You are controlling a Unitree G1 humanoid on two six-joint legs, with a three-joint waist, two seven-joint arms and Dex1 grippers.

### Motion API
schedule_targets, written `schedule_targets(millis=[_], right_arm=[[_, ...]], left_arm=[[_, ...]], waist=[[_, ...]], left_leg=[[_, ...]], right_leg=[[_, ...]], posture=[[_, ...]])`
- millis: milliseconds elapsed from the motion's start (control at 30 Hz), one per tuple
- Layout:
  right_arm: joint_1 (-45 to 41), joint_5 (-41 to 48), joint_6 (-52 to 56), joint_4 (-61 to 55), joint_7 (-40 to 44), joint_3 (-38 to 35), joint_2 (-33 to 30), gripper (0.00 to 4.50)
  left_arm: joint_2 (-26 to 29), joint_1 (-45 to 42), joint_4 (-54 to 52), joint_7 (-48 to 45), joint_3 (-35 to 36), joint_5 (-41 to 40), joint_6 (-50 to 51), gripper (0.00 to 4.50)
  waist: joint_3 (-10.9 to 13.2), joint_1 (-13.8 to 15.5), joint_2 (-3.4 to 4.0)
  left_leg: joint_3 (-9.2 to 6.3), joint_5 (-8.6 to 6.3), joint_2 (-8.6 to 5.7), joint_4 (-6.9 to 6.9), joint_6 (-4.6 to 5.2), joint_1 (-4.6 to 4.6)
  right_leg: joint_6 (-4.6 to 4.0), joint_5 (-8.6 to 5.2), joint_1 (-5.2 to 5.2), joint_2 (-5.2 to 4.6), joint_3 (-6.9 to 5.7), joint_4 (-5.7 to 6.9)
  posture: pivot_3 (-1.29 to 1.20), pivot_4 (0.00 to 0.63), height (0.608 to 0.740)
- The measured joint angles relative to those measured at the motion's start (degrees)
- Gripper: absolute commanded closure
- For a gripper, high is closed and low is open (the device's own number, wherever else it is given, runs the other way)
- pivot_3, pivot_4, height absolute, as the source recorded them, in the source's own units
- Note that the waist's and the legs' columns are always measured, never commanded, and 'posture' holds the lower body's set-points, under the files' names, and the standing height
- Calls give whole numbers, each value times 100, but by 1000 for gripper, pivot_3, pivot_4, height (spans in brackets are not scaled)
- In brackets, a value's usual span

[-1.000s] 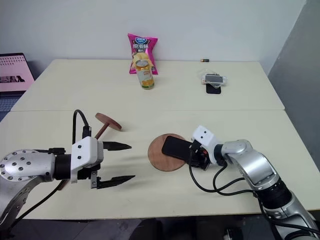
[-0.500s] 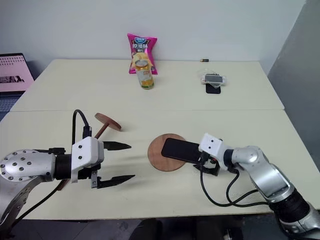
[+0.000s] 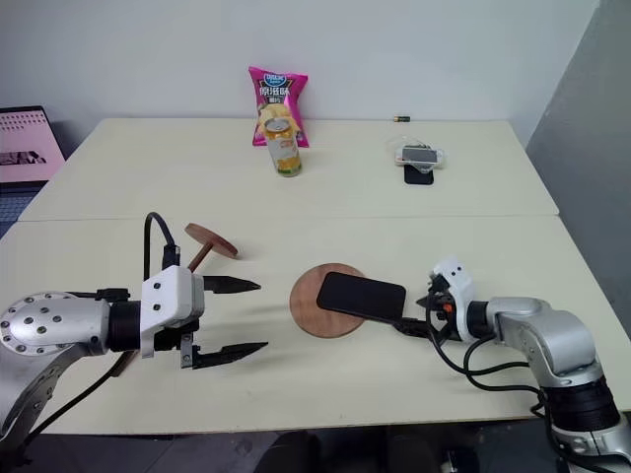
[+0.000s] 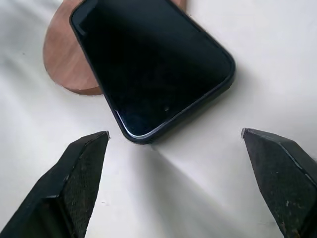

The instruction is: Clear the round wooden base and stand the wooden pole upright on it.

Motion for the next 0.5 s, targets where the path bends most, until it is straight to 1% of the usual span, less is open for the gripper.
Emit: schedule_targets(millis=[167, 300, 433, 500], right_arm=[[-104, 250, 341, 24, -122, -41, 212, 0], [-341, 544, 761, 345, -305, -284, 652, 0], [-434, 745, 1040, 516, -432, -510, 848, 0], [-438, 813, 1113, 532, -452, -560, 903, 358]], left_arm=[[-11, -3, 0, -7, 0, -70, 10, 19], [-11, -29, 13, -9, -39, -69, 7, 19], [-11, -57, 30, -13, -109, -67, 6, 19], [-11, -73, 42, -14, -109, -66, 2, 0]], waist=[[0, 1, 0], [-1, -6, -1], [-1, -7, -1], [0, -7, 0]], left_leg=[[0, 0, 0, 0, 0, 0], [0, 0, 0, 0, 0, 1], [2, 0, 0, 0, 0, 1], [0, 0, 0, -2, 0, 1]], right_leg=[[1, -1, 0, 0, 1, 0], [-2, 1, 0, 2, 1, 1], [-3, 2, 0, 1, 3, 0], [-3, 2, 0, 1, 2, 0]], posture=[[0, 150, 740], [0, 150, 740], [0, 150, 740], [0, 150, 740]])
